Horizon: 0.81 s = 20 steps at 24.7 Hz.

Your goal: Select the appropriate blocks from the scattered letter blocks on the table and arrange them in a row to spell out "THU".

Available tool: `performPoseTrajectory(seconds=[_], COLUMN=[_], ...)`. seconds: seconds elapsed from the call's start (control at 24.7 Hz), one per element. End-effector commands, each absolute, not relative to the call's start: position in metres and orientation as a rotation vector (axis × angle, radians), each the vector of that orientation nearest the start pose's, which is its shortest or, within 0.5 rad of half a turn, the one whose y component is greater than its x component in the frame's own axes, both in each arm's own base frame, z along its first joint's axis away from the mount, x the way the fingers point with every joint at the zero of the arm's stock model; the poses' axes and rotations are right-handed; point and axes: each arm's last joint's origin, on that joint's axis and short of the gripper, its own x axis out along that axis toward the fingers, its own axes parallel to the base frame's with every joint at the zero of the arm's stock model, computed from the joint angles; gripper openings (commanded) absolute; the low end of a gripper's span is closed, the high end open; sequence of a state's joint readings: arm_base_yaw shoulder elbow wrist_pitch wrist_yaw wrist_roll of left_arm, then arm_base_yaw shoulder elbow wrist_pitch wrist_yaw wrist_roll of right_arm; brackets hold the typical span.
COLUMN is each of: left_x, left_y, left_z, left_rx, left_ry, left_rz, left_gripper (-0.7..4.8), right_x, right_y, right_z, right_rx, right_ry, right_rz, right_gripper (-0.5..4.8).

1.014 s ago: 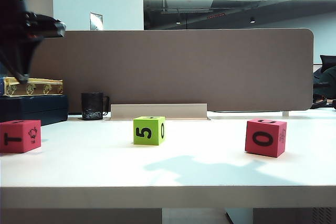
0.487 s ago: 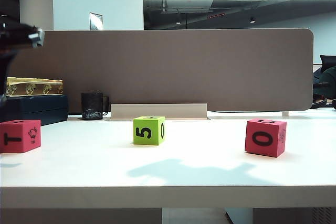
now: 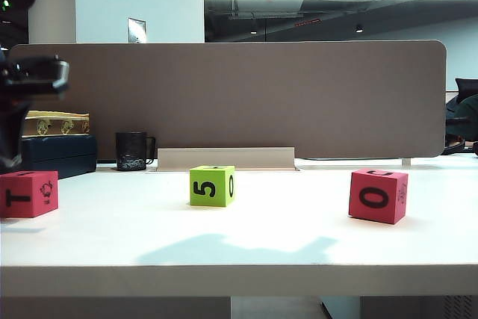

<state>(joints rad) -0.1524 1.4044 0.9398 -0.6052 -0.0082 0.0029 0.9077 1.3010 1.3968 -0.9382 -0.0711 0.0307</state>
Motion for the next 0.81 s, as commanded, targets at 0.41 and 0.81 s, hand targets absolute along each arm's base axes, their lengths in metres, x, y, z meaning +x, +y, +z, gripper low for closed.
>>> performPoseTrajectory(seconds=[0.41, 0.81], left_x=[0.287, 0.296], left_y=[-0.042, -0.042], left_z=[0.195, 0.197], left_rx=[0.125, 0.150], left_ry=[1.098, 1.007], left_rz=[-0.089, -0.034], left_gripper=[-0.05, -0.06], right_x=[0.154, 0.154], right_y=[0.200, 0.200], right_z=[0.372, 0.372], right_rx=[-0.322, -0.326], right_ry=[0.785, 0.783], right_rz=[0.893, 0.884], right_gripper=[-0.05, -0.05])
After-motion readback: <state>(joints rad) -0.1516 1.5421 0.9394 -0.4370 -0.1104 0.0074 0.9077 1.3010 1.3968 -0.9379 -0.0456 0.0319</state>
